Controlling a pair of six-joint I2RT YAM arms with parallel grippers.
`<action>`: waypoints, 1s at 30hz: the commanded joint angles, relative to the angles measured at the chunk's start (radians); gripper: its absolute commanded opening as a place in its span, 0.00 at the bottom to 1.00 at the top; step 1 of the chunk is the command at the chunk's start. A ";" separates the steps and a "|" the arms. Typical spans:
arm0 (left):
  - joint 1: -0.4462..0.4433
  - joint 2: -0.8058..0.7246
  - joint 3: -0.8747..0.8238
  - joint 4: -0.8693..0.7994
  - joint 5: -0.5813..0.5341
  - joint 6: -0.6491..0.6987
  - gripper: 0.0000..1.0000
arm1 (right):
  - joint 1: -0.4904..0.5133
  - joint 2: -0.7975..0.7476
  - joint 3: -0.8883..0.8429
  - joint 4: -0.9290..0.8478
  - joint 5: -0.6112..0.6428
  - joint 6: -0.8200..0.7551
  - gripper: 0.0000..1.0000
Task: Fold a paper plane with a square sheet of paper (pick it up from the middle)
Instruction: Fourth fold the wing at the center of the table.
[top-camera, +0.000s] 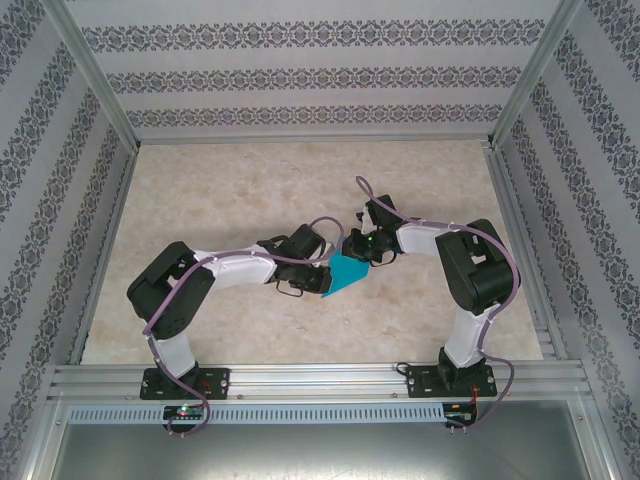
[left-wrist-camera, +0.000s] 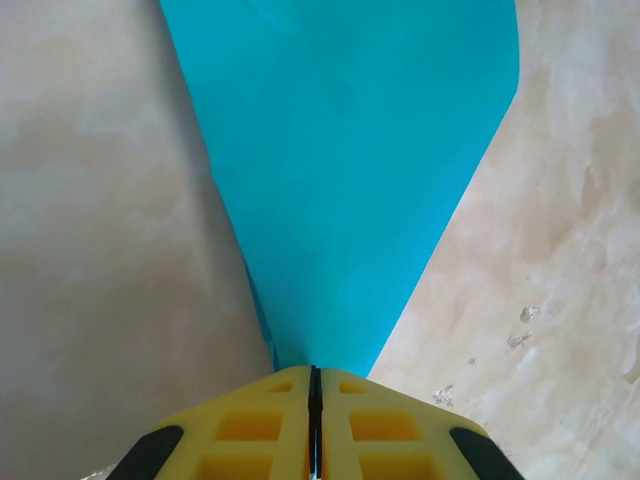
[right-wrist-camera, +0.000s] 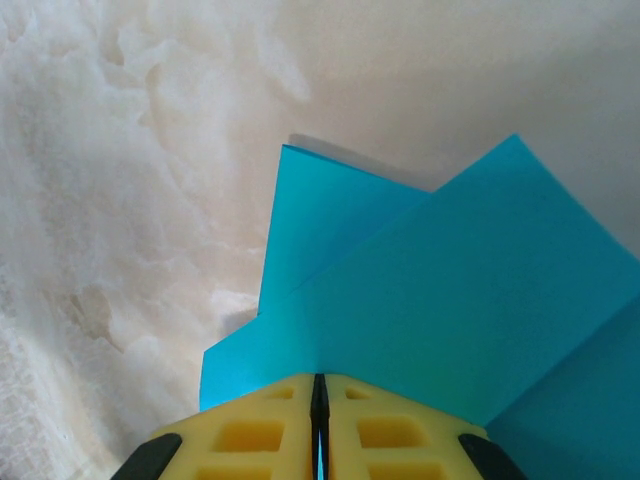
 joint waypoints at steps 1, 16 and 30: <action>-0.037 0.013 -0.009 -0.066 -0.085 0.047 0.11 | -0.008 0.004 -0.026 -0.027 0.010 -0.020 0.10; -0.077 -0.006 -0.072 -0.055 -0.075 0.035 0.04 | -0.013 0.007 -0.038 -0.023 0.010 -0.023 0.10; -0.096 -0.052 -0.117 -0.108 -0.015 0.019 0.00 | -0.019 0.010 -0.050 -0.027 0.030 -0.032 0.10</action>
